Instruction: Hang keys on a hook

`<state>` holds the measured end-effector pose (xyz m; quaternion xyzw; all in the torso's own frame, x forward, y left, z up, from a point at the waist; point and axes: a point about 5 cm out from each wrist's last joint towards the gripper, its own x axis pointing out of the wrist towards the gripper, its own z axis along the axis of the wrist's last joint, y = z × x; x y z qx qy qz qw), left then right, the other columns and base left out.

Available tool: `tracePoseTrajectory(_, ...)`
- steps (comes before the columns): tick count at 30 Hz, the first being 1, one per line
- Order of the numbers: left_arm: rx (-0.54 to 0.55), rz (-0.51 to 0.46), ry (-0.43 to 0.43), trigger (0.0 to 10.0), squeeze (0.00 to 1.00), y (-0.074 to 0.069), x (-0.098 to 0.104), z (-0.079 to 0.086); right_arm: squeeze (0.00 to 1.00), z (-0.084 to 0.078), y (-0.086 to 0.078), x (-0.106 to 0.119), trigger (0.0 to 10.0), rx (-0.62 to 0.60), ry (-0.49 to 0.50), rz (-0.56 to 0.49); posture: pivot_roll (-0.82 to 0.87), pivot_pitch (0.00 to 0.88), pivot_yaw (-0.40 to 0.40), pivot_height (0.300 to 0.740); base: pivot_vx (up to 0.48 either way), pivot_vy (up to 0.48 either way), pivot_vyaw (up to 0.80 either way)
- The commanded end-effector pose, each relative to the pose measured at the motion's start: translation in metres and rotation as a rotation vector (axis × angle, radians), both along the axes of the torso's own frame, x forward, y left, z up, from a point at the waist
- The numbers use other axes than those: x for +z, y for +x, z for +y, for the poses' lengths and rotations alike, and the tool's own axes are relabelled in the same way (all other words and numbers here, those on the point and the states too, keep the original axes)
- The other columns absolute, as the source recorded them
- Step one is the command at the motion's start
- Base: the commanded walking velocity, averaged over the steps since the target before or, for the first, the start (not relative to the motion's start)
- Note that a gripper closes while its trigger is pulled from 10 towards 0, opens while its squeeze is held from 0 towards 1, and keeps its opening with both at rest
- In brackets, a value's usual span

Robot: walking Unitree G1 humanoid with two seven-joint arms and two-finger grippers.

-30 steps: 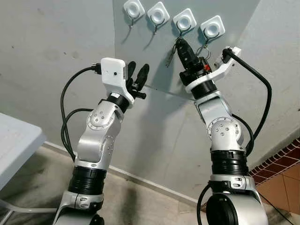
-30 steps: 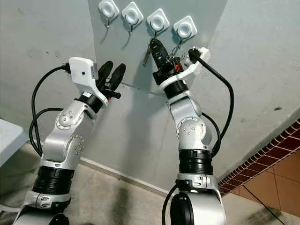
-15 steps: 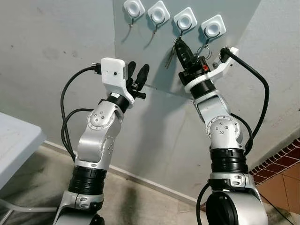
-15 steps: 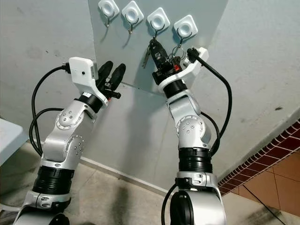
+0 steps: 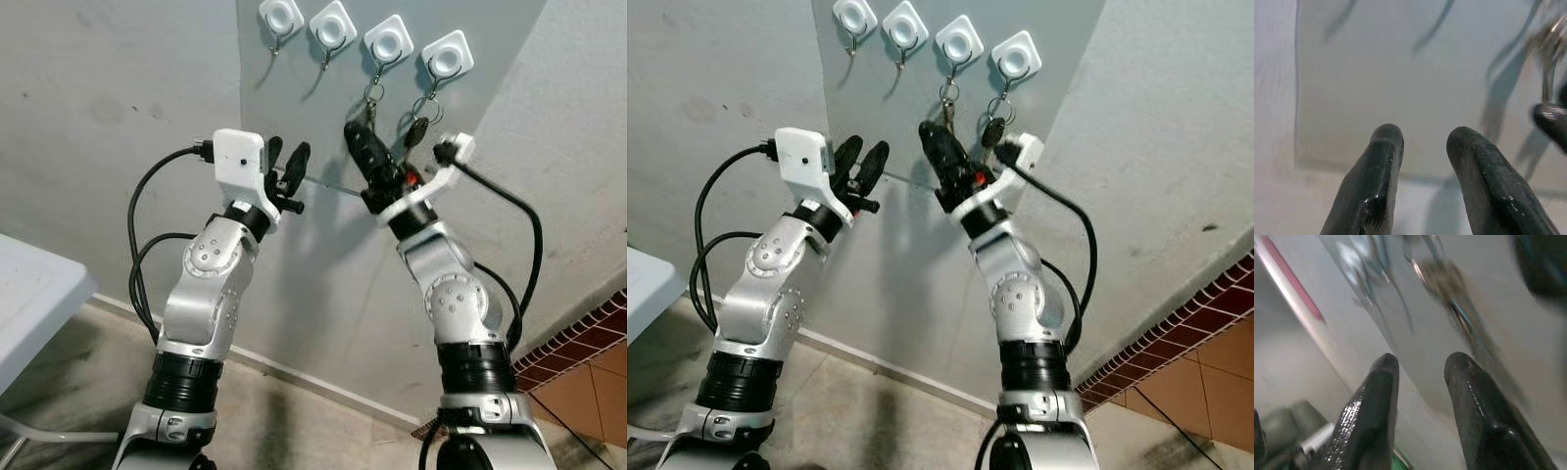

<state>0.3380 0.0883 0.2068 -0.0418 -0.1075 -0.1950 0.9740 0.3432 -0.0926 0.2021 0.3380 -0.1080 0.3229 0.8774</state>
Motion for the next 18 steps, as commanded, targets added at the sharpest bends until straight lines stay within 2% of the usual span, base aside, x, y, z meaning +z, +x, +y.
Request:
tracePoseTrajectory(1, 0.013, 0.029, 0.033, 10.0, 0.00, 0.000, -0.013, 0.000, 1.00, -0.005, -0.001, -0.009, 10.0, -0.021, -0.050, 0.004, 0.16, 0.077, -0.105, 0.740, 0.000, 0.000, 0.00)
tracePoseTrajectory(2, 0.027, 0.047, 0.045, 10.0, 0.00, 0.000, -0.021, 0.001, 1.00, -0.007, -0.003, -0.017, 10.0, -0.030, -0.075, 0.017, 0.16, 0.076, -0.101, 0.740, 0.000, 0.000, 0.00)
tracePoseTrajectory(3, 0.027, 0.047, 0.045, 10.0, 0.00, 0.000, -0.021, 0.001, 1.00, -0.007, -0.003, -0.017, 10.0, -0.030, -0.075, 0.017, 0.16, 0.076, -0.101, 0.740, 0.000, 0.000, 0.00)
tracePoseTrajectory(5, 0.065, 0.104, 0.089, 10.0, 0.00, -0.001, -0.045, 0.005, 1.00, -0.015, -0.007, -0.041, 10.0, -0.074, -0.154, 0.069, 0.15, 0.074, -0.097, 0.740, 0.000, 0.000, 0.00)
tracePoseTrajectory(9, 0.079, 0.157, 0.097, 10.0, 0.00, -0.001, -0.062, 0.008, 1.00, -0.020, -0.011, -0.058, 10.0, -0.101, -0.204, 0.107, 0.15, 0.072, -0.091, 0.740, 0.000, 0.000, 0.00)
tracePoseTrajectory(10, 0.089, 0.167, 0.126, 10.0, 0.00, -0.002, -0.071, 0.009, 1.00, -0.023, -0.014, -0.068, 10.0, -0.118, -0.234, 0.131, 0.15, 0.068, -0.088, 0.740, 0.000, 0.000, 0.00)
tracePoseTrajectory(11, 0.108, 0.200, 0.170, 10.0, 0.00, -0.004, -0.089, 0.013, 1.00, -0.029, -0.019, -0.088, 10.0, -0.152, -0.293, 0.175, 0.15, 0.065, -0.082, 0.740, 0.000, 0.000, 0.00)
tracePoseTrajectory(15, 0.123, 0.249, 0.204, 10.0, 0.00, -0.007, -0.110, 0.017, 1.00, -0.036, -0.024, -0.108, 10.0, -0.182, -0.350, 0.224, 0.15, 0.063, -0.075, 0.740, 0.000, 0.000, 0.00)
tracePoseTrajectory(17, 0.127, 0.306, 0.222, 10.0, 0.00, -0.010, -0.127, 0.020, 1.00, -0.041, -0.030, -0.126, 10.0, -0.211, -0.406, 0.267, 0.14, 0.054, -0.066, 0.740, 0.000, 0.000, 0.00)
tracePoseTrajectory(18, 0.123, 0.353, 0.250, 10.0, 0.00, -0.013, -0.141, 0.021, 1.00, -0.047, -0.035, -0.143, 10.0, -0.238, -0.453, 0.324, 0.14, 0.052, -0.063, 0.740, 0.000, 0.000, 0.00)
